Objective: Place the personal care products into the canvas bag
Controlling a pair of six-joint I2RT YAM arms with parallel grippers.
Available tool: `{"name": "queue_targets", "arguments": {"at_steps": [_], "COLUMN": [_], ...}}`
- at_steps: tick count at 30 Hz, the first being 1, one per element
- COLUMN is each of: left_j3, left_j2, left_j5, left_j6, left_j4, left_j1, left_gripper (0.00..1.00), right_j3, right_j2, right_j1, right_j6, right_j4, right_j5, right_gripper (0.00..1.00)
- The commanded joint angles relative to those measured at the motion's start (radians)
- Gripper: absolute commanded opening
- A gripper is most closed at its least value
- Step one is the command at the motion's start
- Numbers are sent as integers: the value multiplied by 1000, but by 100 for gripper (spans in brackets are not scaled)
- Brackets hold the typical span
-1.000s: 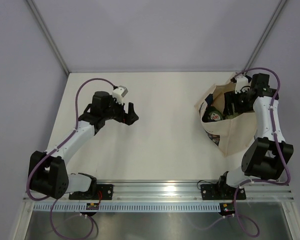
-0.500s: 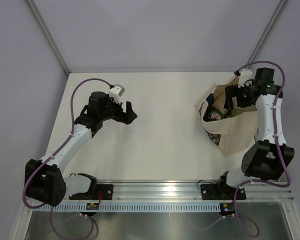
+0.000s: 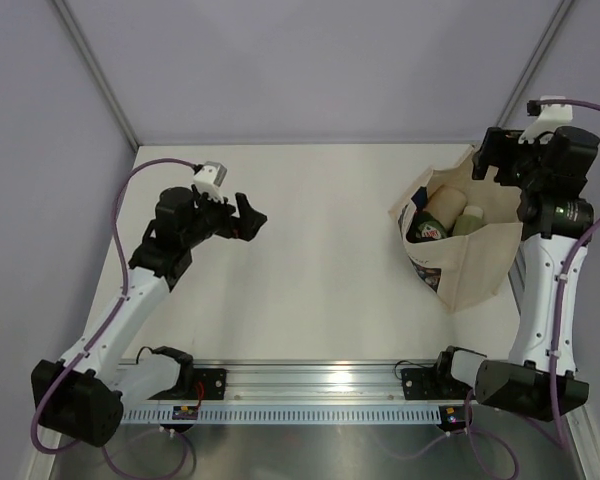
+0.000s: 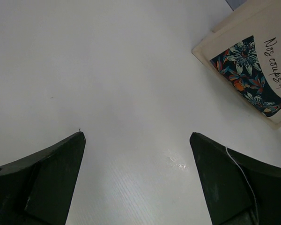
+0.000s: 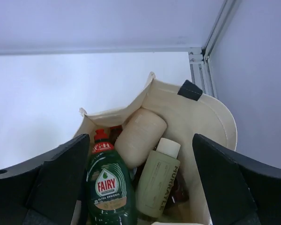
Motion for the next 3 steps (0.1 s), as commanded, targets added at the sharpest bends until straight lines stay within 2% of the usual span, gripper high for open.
{"name": "queue_targets", "arguments": {"at_steps": [1,3], "left_j3": [-17,-28], "left_j2": [-60,-77], "left_j5": [-41,-55], "left_j6": [-39,-34], "left_j4": [53,48], "left_j1": [6,6], "left_gripper": [99,99], "right_j3": [-19,-34], "right_j2": [-3,-16], "right_j1": [0,0], "right_j6": [120,129], "right_j4": [63,60], "right_j5": [58,71], "right_gripper": [100,99]}}
